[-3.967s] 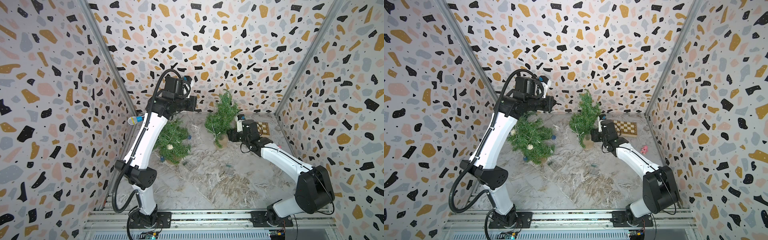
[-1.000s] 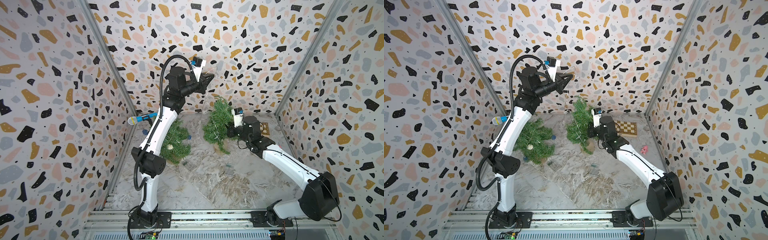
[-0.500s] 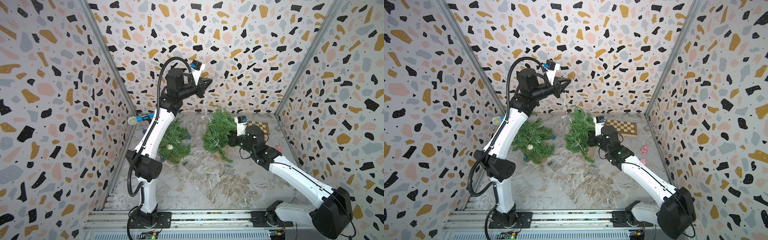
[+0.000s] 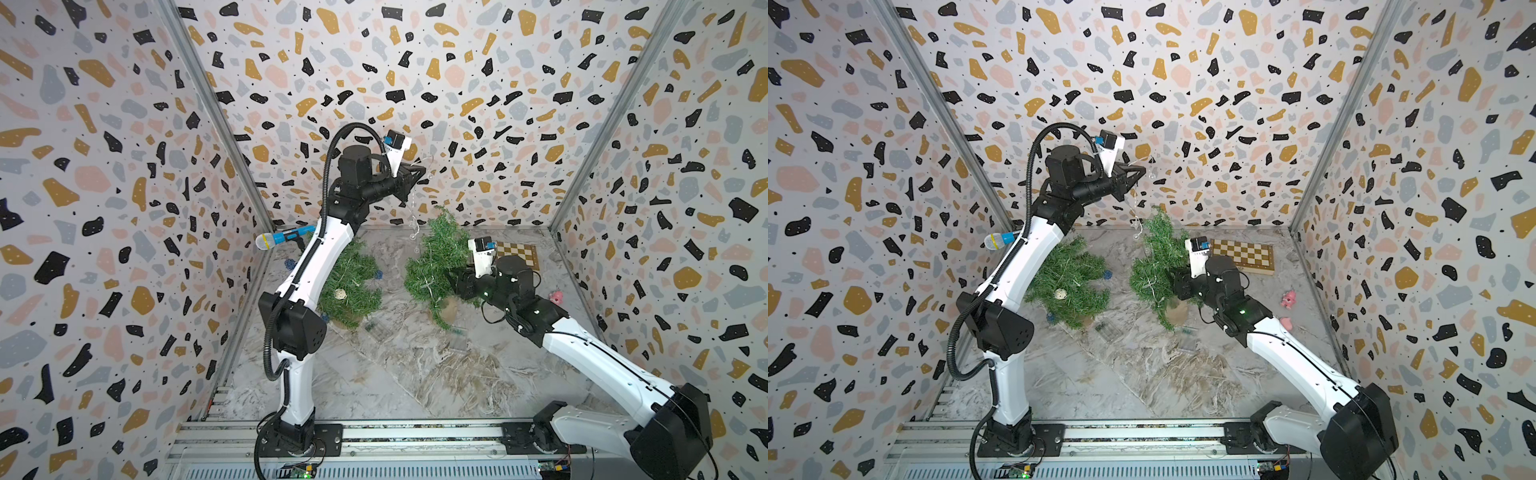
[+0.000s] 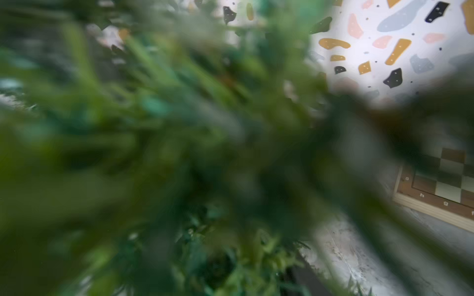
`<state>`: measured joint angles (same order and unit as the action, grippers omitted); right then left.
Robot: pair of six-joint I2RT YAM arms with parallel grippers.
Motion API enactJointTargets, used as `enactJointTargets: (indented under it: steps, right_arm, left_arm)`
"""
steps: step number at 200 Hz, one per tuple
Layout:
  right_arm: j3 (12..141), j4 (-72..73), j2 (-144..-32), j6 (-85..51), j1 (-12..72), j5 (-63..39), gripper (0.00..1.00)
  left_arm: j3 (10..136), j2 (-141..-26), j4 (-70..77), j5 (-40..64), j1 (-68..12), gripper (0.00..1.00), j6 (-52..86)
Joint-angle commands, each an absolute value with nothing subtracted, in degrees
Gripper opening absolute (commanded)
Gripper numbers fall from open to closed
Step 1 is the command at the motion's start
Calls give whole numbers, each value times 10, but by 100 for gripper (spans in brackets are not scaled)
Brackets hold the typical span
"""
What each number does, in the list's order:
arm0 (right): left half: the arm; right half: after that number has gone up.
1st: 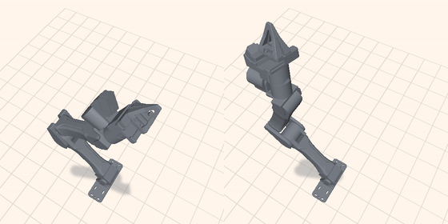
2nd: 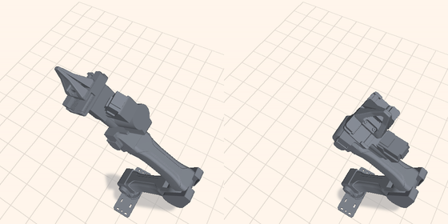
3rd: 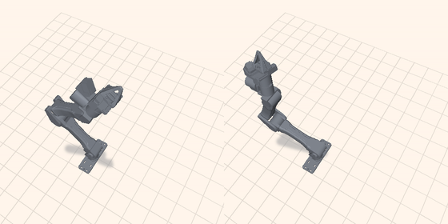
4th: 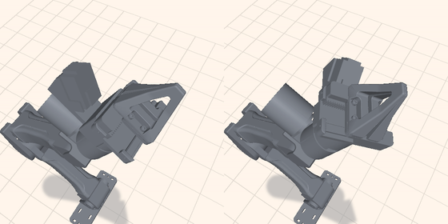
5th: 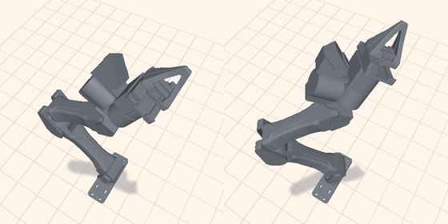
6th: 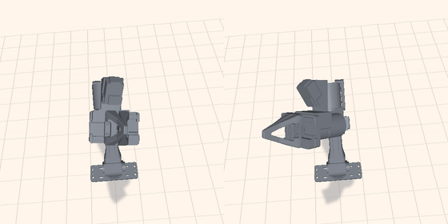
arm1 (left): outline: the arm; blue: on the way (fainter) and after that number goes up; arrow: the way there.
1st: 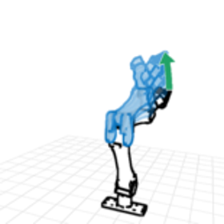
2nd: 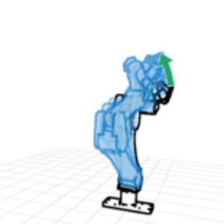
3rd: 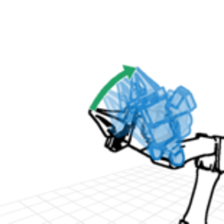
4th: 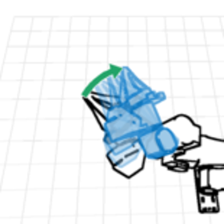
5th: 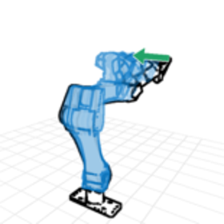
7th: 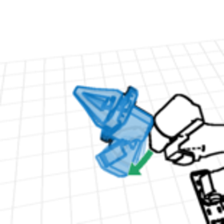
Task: Wrap string light around the christmas tree
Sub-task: Move the christmas tree to the center of the board, then wrap the light string around the Christmas tree.
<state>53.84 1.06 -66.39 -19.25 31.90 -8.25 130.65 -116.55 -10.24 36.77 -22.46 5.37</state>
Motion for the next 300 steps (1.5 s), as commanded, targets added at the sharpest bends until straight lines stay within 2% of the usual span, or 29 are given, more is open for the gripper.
enactJointTargets:
  steps: [1,62,84,98,126,155,186,203,234,300]
  right_arm:
    - [584,-28,-620,-151,294,-140,57]
    - [660,-47,-616,-114,242,-191,58]
    - [675,-21,-610,-112,229,-169,58]
    - [696,7,-620,-132,189,-158,58]
    - [746,57,-727,-174,106,-227,56]
    - [802,110,-859,-120,107,-294,56]
    - [831,187,-963,23,110,-379,58]
    - [899,134,-1026,88,110,-458,58]
    - [1014,-13,-1116,198,123,-536,58]
    - [1057,-18,-1164,228,156,-603,65]
  left_arm:
    - [1309,-1163,-69,391,-222,7,62]
    - [1320,-1175,-50,403,-224,6,94]
    - [1318,-1179,-38,406,-225,6,105]
    - [1323,-1184,-33,404,-227,6,108]
    - [1343,-1203,-12,393,-228,6,124]
    - [1369,-1227,9,376,-228,6,140]
    - [1388,-1250,27,379,-231,6,168]
    - [1400,-1262,26,380,-234,6,170]
    - [1407,-1268,28,380,-237,6,172]
    - [1414,-1271,30,383,-250,6,168]
